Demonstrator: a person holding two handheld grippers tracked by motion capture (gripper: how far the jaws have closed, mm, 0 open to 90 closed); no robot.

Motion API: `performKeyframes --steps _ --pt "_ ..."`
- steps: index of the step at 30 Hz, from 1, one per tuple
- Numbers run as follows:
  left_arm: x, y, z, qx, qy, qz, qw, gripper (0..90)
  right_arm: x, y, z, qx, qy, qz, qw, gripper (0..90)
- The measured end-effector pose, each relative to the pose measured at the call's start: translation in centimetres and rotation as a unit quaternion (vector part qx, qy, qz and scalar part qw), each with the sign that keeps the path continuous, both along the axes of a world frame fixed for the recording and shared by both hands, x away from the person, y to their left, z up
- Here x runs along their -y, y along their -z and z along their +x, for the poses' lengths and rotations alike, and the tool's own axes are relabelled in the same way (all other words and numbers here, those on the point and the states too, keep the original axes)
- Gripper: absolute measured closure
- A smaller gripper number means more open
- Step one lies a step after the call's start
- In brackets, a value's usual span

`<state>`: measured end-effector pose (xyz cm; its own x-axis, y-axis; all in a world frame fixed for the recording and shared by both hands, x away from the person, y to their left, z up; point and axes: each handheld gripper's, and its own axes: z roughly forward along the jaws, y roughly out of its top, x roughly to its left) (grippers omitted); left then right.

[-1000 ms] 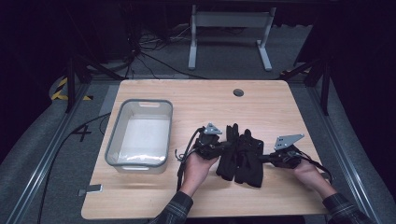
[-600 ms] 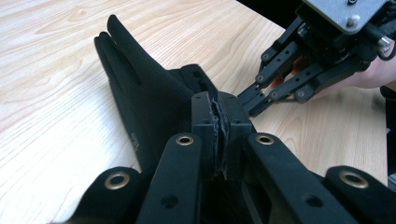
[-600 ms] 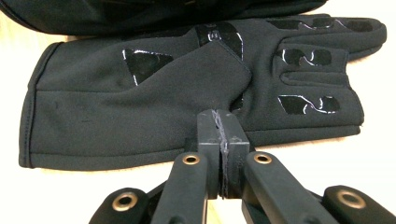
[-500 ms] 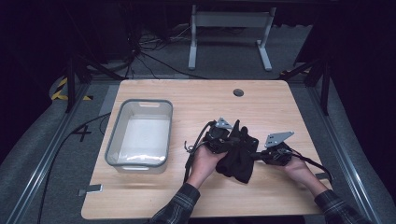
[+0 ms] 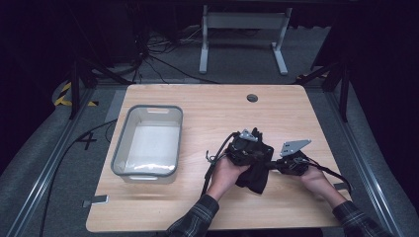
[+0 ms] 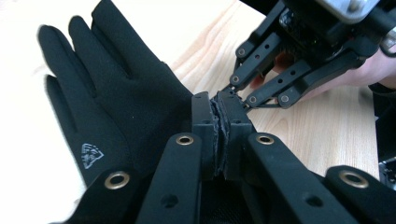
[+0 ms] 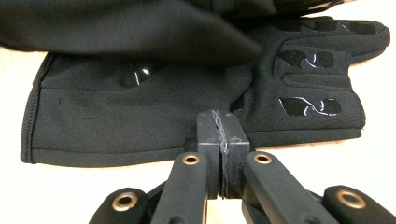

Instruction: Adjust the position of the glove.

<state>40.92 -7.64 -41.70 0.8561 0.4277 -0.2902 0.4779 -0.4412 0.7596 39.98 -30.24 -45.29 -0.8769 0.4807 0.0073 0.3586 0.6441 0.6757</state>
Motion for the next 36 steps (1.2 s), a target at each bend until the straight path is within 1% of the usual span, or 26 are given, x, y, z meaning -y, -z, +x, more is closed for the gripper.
performKeyframes --steps 5,8,11,12,13,15,17,20,21,23,25,26,28,29,32,33,34,35,36 --pt "0.9 0.7 -0.2 -0.004 0.013 0.005 0.9999 86.6 0.0 0.0 0.0 0.000 -0.001 0.000 1.0000 89.7" --pt "1.3 1.0 -0.3 -0.004 0.018 0.003 0.9998 85.8 0.1 0.0 0.0 0.000 -0.002 0.000 1.0000 89.7" --pt "1.3 1.0 -0.3 -0.003 0.022 -0.007 0.9997 84.4 0.4 -0.4 -0.1 0.003 0.001 -0.001 1.0000 89.5" --pt "1.2 0.8 -0.4 -0.001 0.024 -0.014 0.9996 84.5 0.6 -0.6 -0.1 0.005 0.002 0.000 1.0000 89.5" --pt "1.2 0.8 -0.4 -0.001 0.024 -0.014 0.9996 83.3 0.6 -0.6 -0.1 0.005 0.002 0.000 1.0000 89.5" --pt "1.1 0.5 -0.5 0.002 0.025 -0.022 0.9994 81.9 1.2 -1.2 -0.1 0.010 0.010 0.011 0.9998 89.5" --pt "0.9 0.2 -0.6 0.007 0.025 -0.025 0.9994 82.1 1.9 -1.7 0.0 0.014 0.017 0.019 0.9996 88.9" --pt "0.4 -0.4 -0.7 0.013 0.025 -0.029 0.9992 85.8 2.7 -2.6 -0.1 0.019 0.027 0.034 0.9989 88.5" --pt "0.0 -0.6 -0.8 0.018 0.020 -0.028 0.9993 86.8 2.8 -2.8 -0.2 0.019 0.028 0.041 0.9986 88.5" --pt "-0.7 -0.9 -0.8 0.024 0.014 -0.022 0.9994 88.0 3.2 -3.7 -0.3 0.023 0.031 0.055 0.9977 88.6" --pt "-1.5 -1.1 -0.8 0.026 0.002 -0.017 0.9995 88.0 3.1 -4.4 -0.4 0.025 0.028 0.070 0.9968 88.7" --pt "-2.3 -1.2 -0.7 0.030 -0.009 -0.011 0.9995 87.9 3.0 -4.7 -0.4 0.028 0.026 0.072 0.9967 88.7" --pt "-3.3 -1.2 -0.7 0.031 -0.021 -0.003 0.9993 87.9 2.3 -5.3 -0.4 0.033 0.017 0.075 0.9965 89.1" --pt "-4.0 -1.2 -0.7 0.033 -0.030 0.006 0.9990 88.0 1.9 -5.5 -0.4 0.036 0.012 0.075 0.9965 89.4" --pt "-5.5 -0.9 -0.7 0.033 -0.049 0.023 0.9980 89.0 0.7 -5.6 -0.2 0.034 0.002 0.077 0.9965 89.7" --pt "-6.0 -0.8 -0.7 0.033 -0.054 0.027 0.9976 88.7 0.4 -5.5 0.0 0.034 0.000 0.073 0.9968 89.7" --pt "-6.4 -0.6 -0.7 0.031 -0.059 0.032 0.9973 87.1 0.0 -5.3 0.1 0.032 -0.002 0.072 0.9969 89.7" --pt "-6.8 -0.4 -0.8 0.027 -0.063 0.039 0.9969 83.5 -0.3 -5.1 0.2 0.029 -0.003 0.070 0.9971 89.7" --pt "-7.0 -0.1 -0.9 0.028 -0.069 0.046 0.9961 77.4 -0.7 -4.8 0.3 0.029 -0.005 0.065 0.9975 89.7"
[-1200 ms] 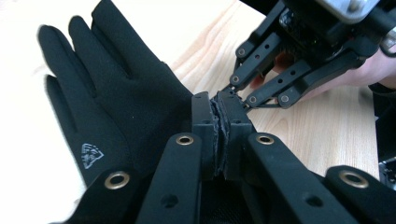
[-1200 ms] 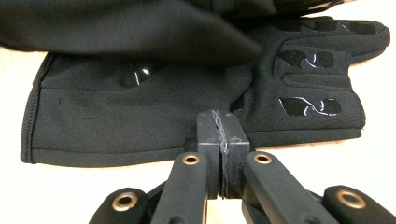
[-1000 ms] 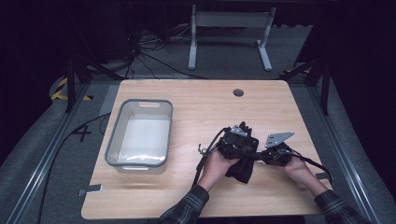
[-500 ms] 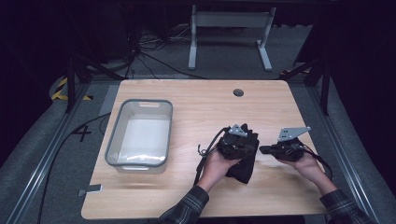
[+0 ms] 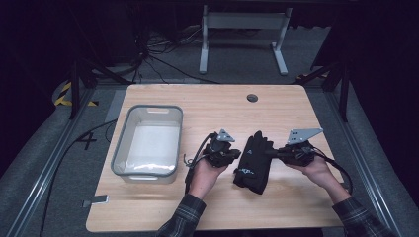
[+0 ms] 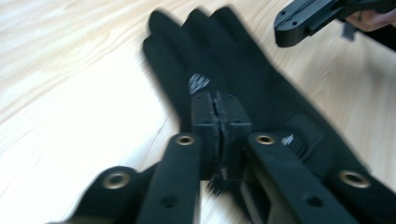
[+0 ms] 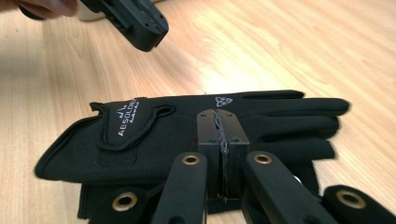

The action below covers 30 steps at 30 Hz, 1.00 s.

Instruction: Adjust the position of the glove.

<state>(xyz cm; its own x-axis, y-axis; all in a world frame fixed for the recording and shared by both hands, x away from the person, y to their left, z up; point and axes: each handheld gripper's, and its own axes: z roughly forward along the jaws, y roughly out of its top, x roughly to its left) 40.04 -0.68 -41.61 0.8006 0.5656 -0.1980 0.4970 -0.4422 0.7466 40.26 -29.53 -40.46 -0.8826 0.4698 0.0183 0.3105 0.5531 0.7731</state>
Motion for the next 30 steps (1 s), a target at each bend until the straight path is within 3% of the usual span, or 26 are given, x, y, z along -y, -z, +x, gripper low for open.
performKeyframes --steps 6,10,16,20,23,25,28,29,30 --pt "-0.1 1.7 -0.7 -0.011 -0.011 0.042 0.9990 54.0 -0.9 1.8 0.0 -0.015 -0.007 -0.036 0.9992 89.7" --pt "-0.1 2.1 -0.9 -0.009 -0.013 0.057 0.9983 44.4 -0.7 2.4 -0.1 -0.019 -0.006 -0.043 0.9989 89.7" --pt "-0.2 2.3 -0.8 -0.010 -0.021 0.060 0.9979 36.3 0.6 3.5 -0.3 -0.035 0.005 -0.061 0.9975 89.7" --pt "-0.2 2.4 -0.8 -0.009 -0.022 0.062 0.9978 35.2 1.0 4.0 -0.3 -0.040 0.007 -0.068 0.9968 89.7" --pt "0.0 2.6 -0.7 -0.010 -0.022 0.065 0.9976 35.1 1.3 4.5 -0.3 -0.041 0.014 -0.093 0.9947 89.7" --pt "0.0 2.6 -0.7 -0.010 -0.021 0.066 0.9975 36.9 1.6 4.5 -0.3 -0.044 0.016 -0.090 0.9948 89.6" --pt "0.1 2.6 -0.7 -0.006 -0.011 0.064 0.9979 50.0 1.8 4.4 -0.3 -0.037 0.020 -0.090 0.9950 89.6" --pt "0.2 2.5 -0.8 -0.005 -0.007 0.055 0.9984 57.6 2.1 3.8 -0.3 -0.032 0.024 -0.073 0.9966 89.6" --pt "0.2 2.5 -0.8 -0.005 -0.007 0.055 0.9984 61.2 2.1 3.8 -0.3 -0.032 0.024 -0.073 0.9966 89.6"
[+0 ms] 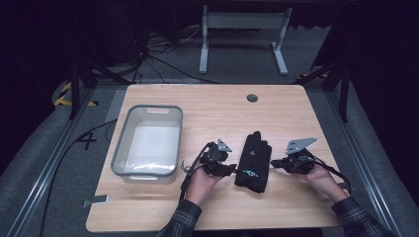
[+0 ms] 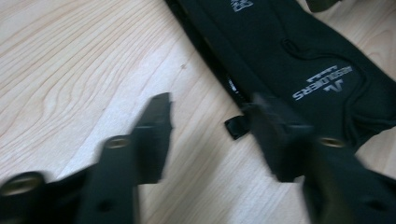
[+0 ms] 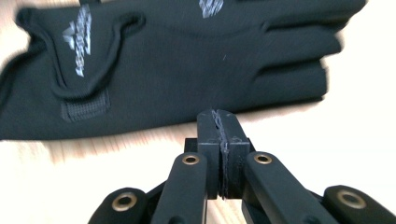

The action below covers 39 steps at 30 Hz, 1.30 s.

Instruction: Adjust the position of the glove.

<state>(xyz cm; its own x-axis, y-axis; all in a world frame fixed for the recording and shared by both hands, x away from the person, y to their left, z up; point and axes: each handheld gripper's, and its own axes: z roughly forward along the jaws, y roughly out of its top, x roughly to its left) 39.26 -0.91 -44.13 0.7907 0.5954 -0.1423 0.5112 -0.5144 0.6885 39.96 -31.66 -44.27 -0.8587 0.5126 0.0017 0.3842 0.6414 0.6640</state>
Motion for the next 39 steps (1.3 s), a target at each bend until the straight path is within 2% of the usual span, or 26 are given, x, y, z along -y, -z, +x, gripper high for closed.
performKeyframes --steps 1,4,5,8,10,15,20,29,39 --pt "0.2 0.0 0.0 0.002 0.005 -0.005 1.0000 61.2 0.1 -0.2 0.0 0.001 0.001 0.007 1.0000 89.6" --pt "0.7 -0.1 0.4 0.013 0.008 -0.015 0.9998 74.4 0.5 -1.0 0.0 0.010 0.009 0.036 0.9993 89.6" --pt "1.1 -0.3 0.9 0.012 0.007 -0.027 0.9996 78.6 0.4 -1.3 0.1 0.012 0.010 0.045 0.9989 89.7" --pt "1.6 -0.5 1.5 0.014 0.013 -0.020 0.9996 82.2 0.2 -1.4 0.5 0.009 0.010 0.055 0.9984 89.7" --pt "2.3 -0.4 2.1 0.014 0.012 -0.030 0.9994 83.5 -0.2 -1.4 0.8 0.012 0.010 0.052 0.9985 89.7" --pt "3.9 0.1 2.6 0.013 0.027 -0.015 0.9995 83.6 -1.7 -1.1 1.3 0.012 0.002 0.054 0.9985 89.7" --pt "5.1 0.8 2.7 0.004 0.038 0.005 0.9993 83.6 -2.6 -0.2 1.4 0.010 -0.006 0.034 0.9994 89.7" --pt "5.6 1.1 2.9 0.004 0.041 0.007 0.9991 83.6 -2.5 0.2 1.4 0.001 -0.010 0.025 0.9997 89.8" --pt "6.3 0.9 3.6 0.002 0.051 0.012 0.9986 83.7 -3.0 0.6 -0.1 -0.009 -0.041 0.017 0.9990 89.9"
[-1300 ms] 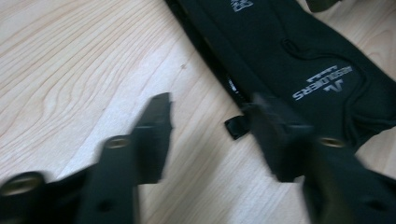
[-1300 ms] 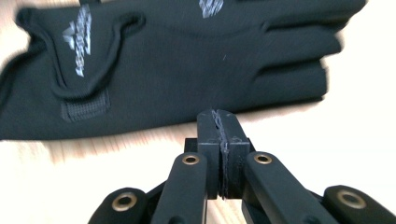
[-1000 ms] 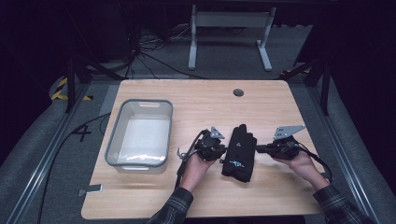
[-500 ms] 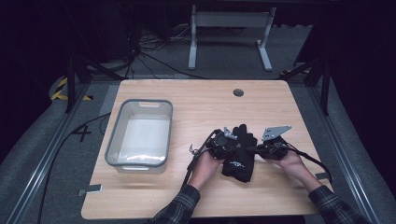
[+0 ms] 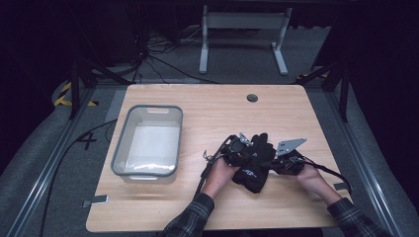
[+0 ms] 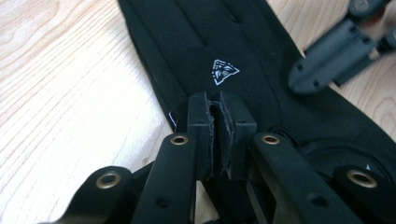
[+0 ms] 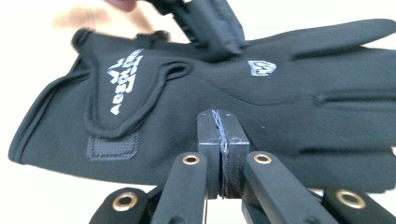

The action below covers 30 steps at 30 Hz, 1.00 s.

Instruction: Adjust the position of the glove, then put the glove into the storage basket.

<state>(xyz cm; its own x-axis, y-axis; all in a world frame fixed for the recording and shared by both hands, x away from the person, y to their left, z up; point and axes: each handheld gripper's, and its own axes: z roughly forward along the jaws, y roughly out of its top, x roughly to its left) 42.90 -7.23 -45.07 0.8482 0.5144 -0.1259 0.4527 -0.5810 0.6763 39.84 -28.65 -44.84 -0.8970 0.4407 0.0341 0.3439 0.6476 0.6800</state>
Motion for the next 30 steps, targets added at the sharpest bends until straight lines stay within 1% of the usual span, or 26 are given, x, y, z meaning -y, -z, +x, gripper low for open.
performKeyframes --steps 4,7,11,12,14,15,17,21,23,24,26,28,30 --pt "0.5 -0.1 0.2 -0.001 0.009 0.002 1.0000 83.6 -0.2 0.1 -0.6 -0.003 -0.009 0.000 1.0000 89.9" --pt "0.9 -0.1 0.2 -0.001 0.017 0.002 0.9999 83.7 -0.5 0.1 -1.1 -0.005 -0.022 0.001 0.9997 89.9" --pt "1.3 -0.1 -0.1 -0.006 0.031 0.005 0.9995 83.6 -1.3 0.1 -2.1 -0.008 -0.044 -0.001 0.9990 89.9" --pt "1.3 -0.1 -0.1 -0.006 0.031 0.005 0.9995 83.6 -1.3 0.1 -2.1 -0.008 -0.044 -0.001 0.9990 89.9" --pt "1.6 -0.2 -0.4 -0.006 0.036 0.006 0.9993 83.6 -1.7 0.2 -2.5 -0.010 -0.054 0.003 0.9985 89.9" --pt "1.6 -0.2 -0.5 -0.005 0.038 0.009 0.9992 83.4 -1.9 0.1 -2.8 -0.007 -0.059 0.001 0.9982 89.8" --pt "1.4 -0.3 -0.4 -0.003 0.038 0.009 0.9992 81.9 -1.9 -0.1 -2.9 -0.005 -0.061 0.003 0.9981 89.7" --pt "1.0 -0.6 -0.3 -0.006 0.035 0.006 0.9994 75.5 -1.0 -0.7 -3.2 0.005 -0.052 0.012 0.9986 87.6" --pt "0.6 -0.9 -0.4 -0.008 0.032 -0.001 0.9994 73.7 -0.7 -0.9 -3.2 0.008 -0.048 0.013 0.9987 86.3" --pt "0.3 -1.1 -0.4 -0.007 0.036 -0.003 0.9993 70.8 -0.2 -1.2 -3.3 0.014 -0.041 0.012 0.9990 84.3" --pt "-0.1 -1.4 -0.5 -0.008 0.039 -0.008 0.9992 63.9 0.9 -1.6 -3.5 0.022 -0.026 0.027 0.9991 80.7" --pt "-0.4 -1.8 -0.7 -0.006 0.042 -0.017 0.9990 54.9 2.2 -2.0 -3.7 0.032 -0.007 0.028 0.9991 75.4" --pt "-0.6 -1.9 -0.8 -0.002 0.047 -0.027 0.9985 47.9 3.6 -2.2 -4.0 0.038 0.012 0.037 0.9985 68.7"
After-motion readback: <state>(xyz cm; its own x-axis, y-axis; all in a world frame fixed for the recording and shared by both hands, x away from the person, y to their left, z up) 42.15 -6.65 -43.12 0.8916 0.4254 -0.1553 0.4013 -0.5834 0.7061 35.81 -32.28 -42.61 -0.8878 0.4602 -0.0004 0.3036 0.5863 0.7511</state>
